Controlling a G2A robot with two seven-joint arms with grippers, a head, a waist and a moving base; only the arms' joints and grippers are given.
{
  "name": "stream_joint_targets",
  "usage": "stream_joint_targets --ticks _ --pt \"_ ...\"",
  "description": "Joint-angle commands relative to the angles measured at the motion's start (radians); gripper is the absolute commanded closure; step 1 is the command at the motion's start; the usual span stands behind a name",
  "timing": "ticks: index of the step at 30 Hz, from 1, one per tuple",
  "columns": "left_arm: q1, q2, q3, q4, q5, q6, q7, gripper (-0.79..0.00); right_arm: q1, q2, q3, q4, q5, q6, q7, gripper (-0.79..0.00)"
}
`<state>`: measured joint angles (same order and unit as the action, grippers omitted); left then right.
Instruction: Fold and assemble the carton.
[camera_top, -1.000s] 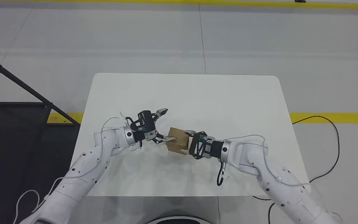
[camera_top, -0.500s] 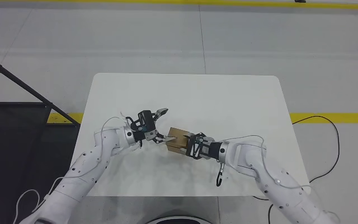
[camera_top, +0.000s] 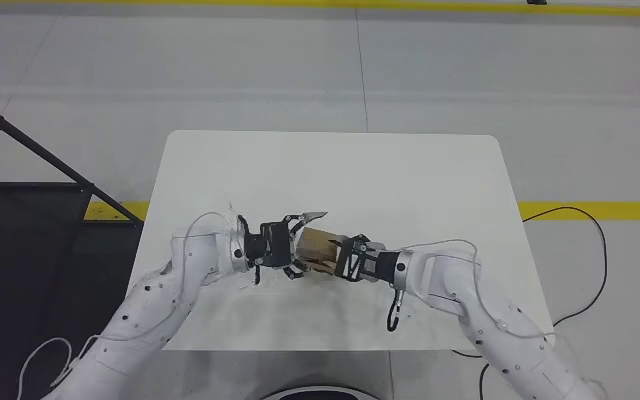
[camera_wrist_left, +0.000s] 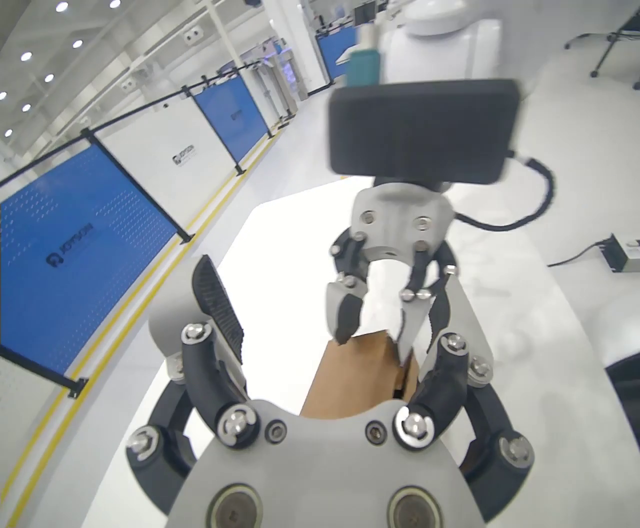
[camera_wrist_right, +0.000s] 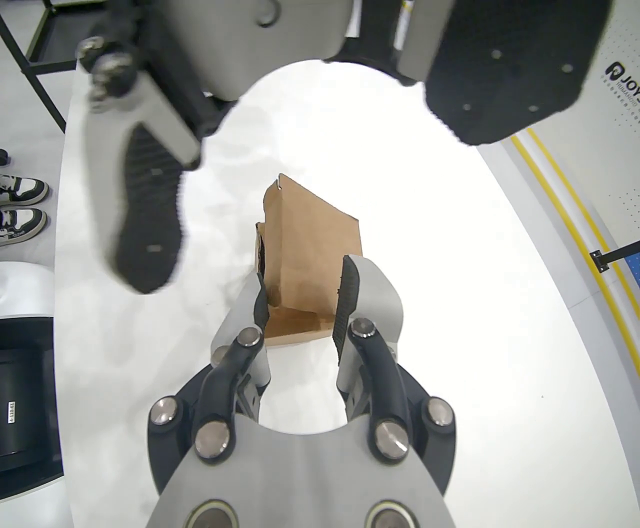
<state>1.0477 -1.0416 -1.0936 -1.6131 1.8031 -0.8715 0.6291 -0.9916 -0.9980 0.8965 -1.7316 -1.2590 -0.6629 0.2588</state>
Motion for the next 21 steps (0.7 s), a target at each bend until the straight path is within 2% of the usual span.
stream_joint_targets --ticks 1,3,5,9,11,16,17,18,21 --pt "0.018 0.013 -0.022 -0.070 0.080 0.007 0.028 -0.785 -0.024 0.011 0.038 -0.014 0.005 -0.031 0.002 -0.339" --pt "0.048 0.023 -0.056 -0.147 0.122 0.055 0.005 -0.785 -0.049 0.018 0.057 -0.008 -0.015 -0.048 -0.001 -0.342" --pt "0.085 0.021 -0.068 -0.202 0.140 0.152 -0.122 -0.785 -0.053 0.014 0.045 -0.010 -0.030 -0.024 -0.006 -0.342" --pt "0.106 0.010 -0.069 -0.186 0.015 0.200 -0.220 -0.785 -0.044 0.004 0.025 -0.003 -0.035 0.001 -0.005 -0.342" --pt "0.109 0.006 -0.069 -0.166 -0.044 0.210 -0.224 -0.785 -0.038 0.000 0.019 0.001 -0.033 0.007 -0.005 -0.348" --pt "0.109 0.006 -0.069 -0.166 -0.044 0.210 -0.224 -0.785 -0.034 -0.005 0.021 0.007 -0.035 0.011 -0.011 -0.391" --pt "0.109 0.006 -0.069 -0.166 -0.044 0.210 -0.224 -0.785 -0.034 -0.006 0.022 0.008 -0.037 0.012 -0.010 -0.529" --pt "0.109 0.006 -0.069 -0.166 -0.044 0.210 -0.224 -0.785 -0.034 -0.006 0.024 0.008 -0.036 0.014 -0.008 -0.622" --pt "0.109 0.006 -0.069 -0.166 -0.044 0.210 -0.224 -0.785 -0.034 -0.008 0.029 0.005 -0.037 0.022 -0.002 -0.680"
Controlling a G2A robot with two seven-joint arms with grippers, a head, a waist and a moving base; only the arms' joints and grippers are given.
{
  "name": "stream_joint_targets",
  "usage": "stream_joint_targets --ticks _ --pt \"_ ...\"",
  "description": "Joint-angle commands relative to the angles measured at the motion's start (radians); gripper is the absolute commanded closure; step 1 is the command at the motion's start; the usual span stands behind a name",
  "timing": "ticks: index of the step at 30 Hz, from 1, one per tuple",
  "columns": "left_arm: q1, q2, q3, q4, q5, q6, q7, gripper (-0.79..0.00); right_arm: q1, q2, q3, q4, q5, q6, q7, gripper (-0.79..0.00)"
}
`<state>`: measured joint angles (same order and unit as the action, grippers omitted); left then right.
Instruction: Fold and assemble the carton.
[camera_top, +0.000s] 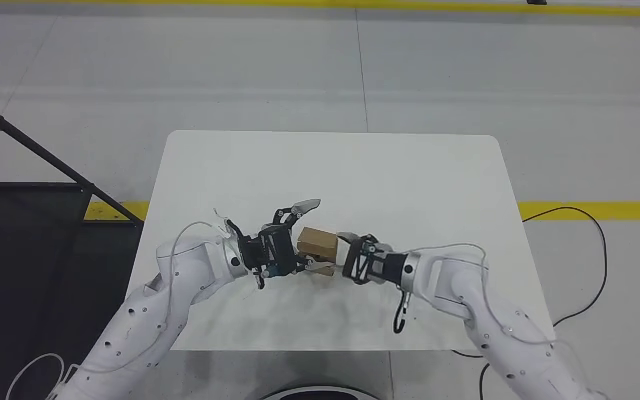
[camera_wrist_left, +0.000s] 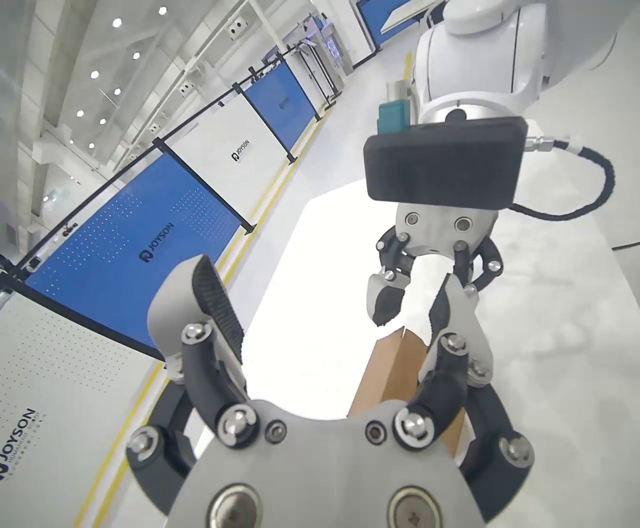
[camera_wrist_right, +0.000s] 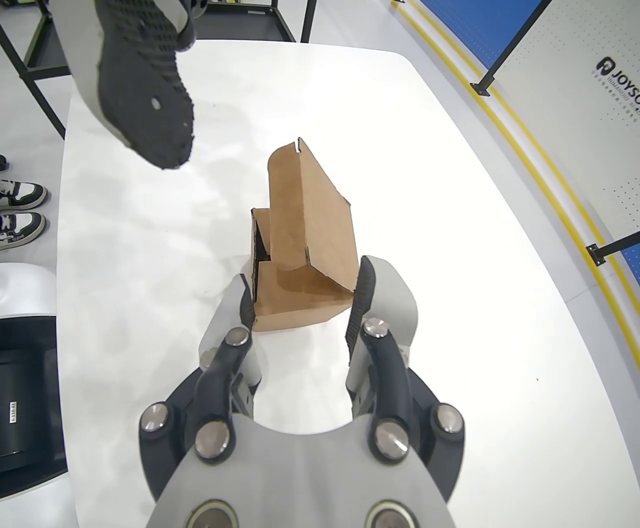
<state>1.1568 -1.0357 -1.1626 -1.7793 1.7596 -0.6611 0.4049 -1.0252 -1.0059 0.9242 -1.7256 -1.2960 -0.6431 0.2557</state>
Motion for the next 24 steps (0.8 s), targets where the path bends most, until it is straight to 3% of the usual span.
stream_joint_targets --ticks 1,6,10,14,22,24 --pt "0.000 0.000 0.000 0.000 0.000 0.000 0.000 -0.785 0.000 -0.002 0.002 -0.003 -0.001 0.010 0.001 -0.696" --pt "0.000 0.000 0.000 0.000 0.000 0.000 0.000 -0.785 0.004 -0.010 0.010 0.002 0.015 0.057 -0.025 -0.690" --pt "0.000 0.000 0.000 0.000 0.000 0.000 0.000 -0.785 -0.003 -0.012 0.040 0.025 0.048 0.098 -0.058 -0.770" --pt "0.000 0.000 0.000 0.000 0.000 0.000 0.000 -0.785 -0.019 -0.012 0.077 0.038 0.085 0.118 -0.091 -0.785" --pt "0.000 0.000 0.000 0.000 0.000 0.000 0.000 -0.785 -0.045 -0.009 0.119 0.052 0.169 0.016 -0.174 -0.785" --pt "0.000 0.000 0.000 0.000 0.000 0.000 0.000 -0.785 -0.039 -0.011 0.125 0.063 0.177 0.031 -0.181 -0.785"
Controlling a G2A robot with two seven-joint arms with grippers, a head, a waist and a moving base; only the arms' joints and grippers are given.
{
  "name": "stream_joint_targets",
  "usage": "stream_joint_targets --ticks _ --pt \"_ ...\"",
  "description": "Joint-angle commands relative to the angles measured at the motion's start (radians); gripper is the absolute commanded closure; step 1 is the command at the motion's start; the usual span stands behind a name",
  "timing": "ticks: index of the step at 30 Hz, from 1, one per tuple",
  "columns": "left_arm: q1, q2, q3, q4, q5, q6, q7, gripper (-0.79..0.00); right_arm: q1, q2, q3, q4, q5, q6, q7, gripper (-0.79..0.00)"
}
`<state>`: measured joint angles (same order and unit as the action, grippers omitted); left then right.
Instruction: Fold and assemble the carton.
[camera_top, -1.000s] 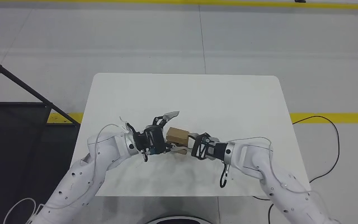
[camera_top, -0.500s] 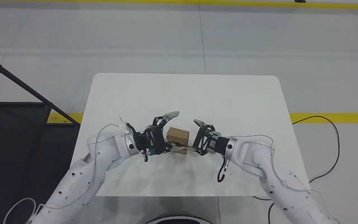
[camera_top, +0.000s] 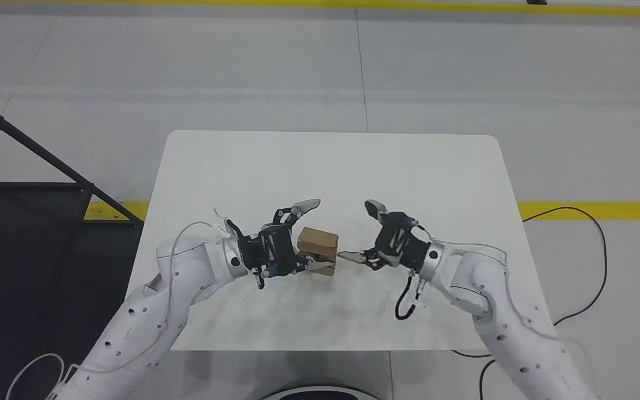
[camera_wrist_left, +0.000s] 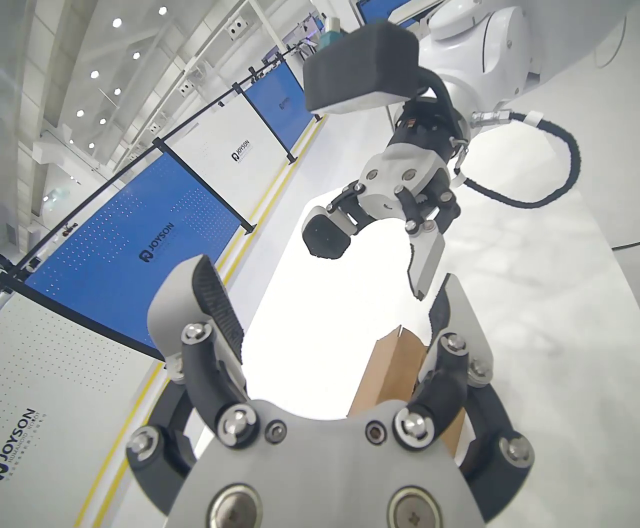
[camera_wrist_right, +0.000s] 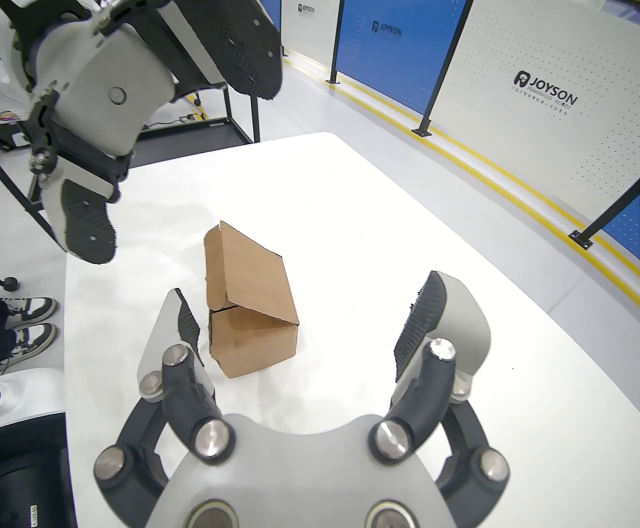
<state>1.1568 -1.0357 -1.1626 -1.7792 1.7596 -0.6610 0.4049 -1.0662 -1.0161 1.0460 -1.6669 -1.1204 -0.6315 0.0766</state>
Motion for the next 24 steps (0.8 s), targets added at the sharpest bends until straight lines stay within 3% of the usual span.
stream_joint_targets --ticks 1,12,24 --pt "0.000 0.000 0.000 0.000 0.000 0.000 0.000 -0.785 0.001 -0.003 0.005 0.006 0.003 0.047 -0.006 -0.785" --pt "0.000 0.000 0.000 0.000 0.000 0.000 0.000 -0.785 -0.007 -0.005 -0.006 -0.001 0.021 0.022 -0.016 -0.785" --pt "0.000 0.000 0.000 0.000 0.000 0.000 0.000 -0.785 0.063 -0.034 -0.091 0.063 0.138 -0.068 0.090 -0.785"
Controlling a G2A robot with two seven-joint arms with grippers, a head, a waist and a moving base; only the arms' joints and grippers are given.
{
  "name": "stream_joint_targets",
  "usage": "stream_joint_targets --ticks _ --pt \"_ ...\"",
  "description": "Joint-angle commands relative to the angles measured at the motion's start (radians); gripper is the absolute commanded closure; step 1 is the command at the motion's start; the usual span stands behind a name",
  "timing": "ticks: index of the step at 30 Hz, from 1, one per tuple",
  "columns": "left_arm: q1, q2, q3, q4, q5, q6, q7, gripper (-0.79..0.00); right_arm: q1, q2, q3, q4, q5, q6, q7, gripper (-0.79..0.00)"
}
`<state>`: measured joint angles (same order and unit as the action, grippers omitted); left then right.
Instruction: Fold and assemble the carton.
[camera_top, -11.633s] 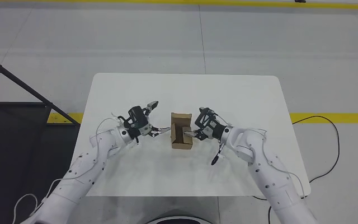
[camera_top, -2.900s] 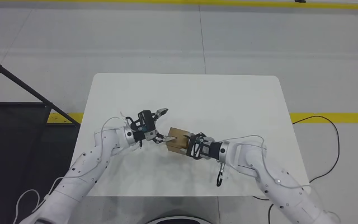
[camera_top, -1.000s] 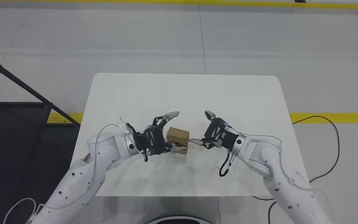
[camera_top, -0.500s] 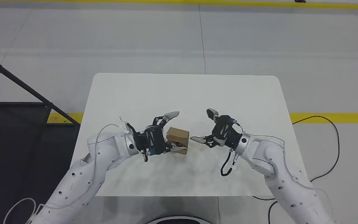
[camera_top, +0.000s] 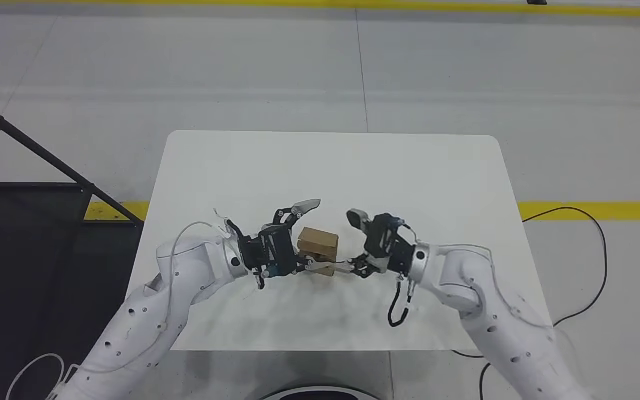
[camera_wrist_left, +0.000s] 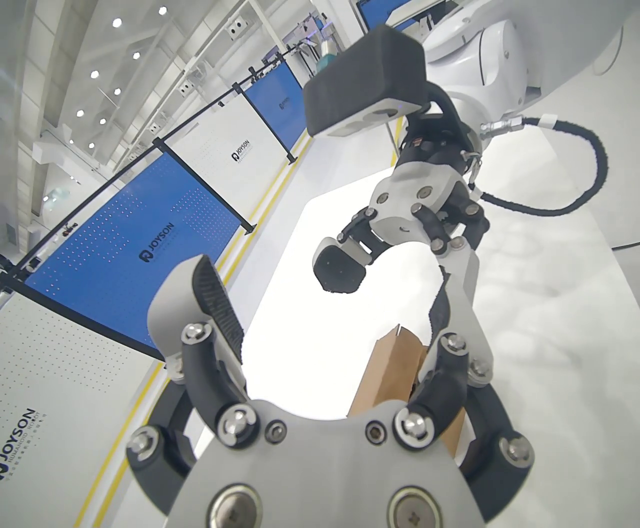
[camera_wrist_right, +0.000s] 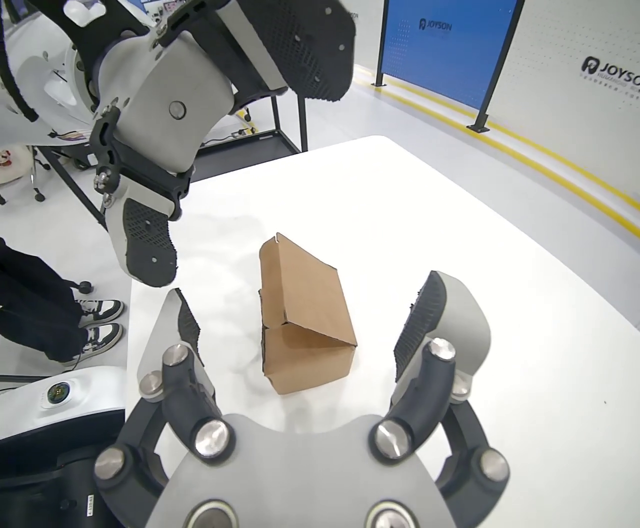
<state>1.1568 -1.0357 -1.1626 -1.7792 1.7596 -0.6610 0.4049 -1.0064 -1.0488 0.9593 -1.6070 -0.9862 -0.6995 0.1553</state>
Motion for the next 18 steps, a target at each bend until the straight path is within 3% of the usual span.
stream_joint_targets --ticks 1,5,10,18 --pt "0.000 0.000 0.000 0.000 0.000 0.000 0.000 -0.785 0.009 -0.003 -0.009 0.005 0.009 0.003 0.023 -0.785" --pt "0.000 0.000 0.000 0.000 0.000 0.000 0.000 -0.785 0.025 -0.010 -0.022 0.004 -0.011 0.034 0.073 -0.785" --pt "0.002 0.000 -0.001 0.003 -0.002 0.004 -0.003 -0.785 0.026 -0.014 -0.021 0.001 -0.032 0.064 0.090 -0.714" --pt "-0.014 -0.004 -0.038 0.109 -0.077 0.061 -0.069 -0.785 0.023 -0.016 -0.008 0.005 -0.032 0.050 0.085 -0.683"
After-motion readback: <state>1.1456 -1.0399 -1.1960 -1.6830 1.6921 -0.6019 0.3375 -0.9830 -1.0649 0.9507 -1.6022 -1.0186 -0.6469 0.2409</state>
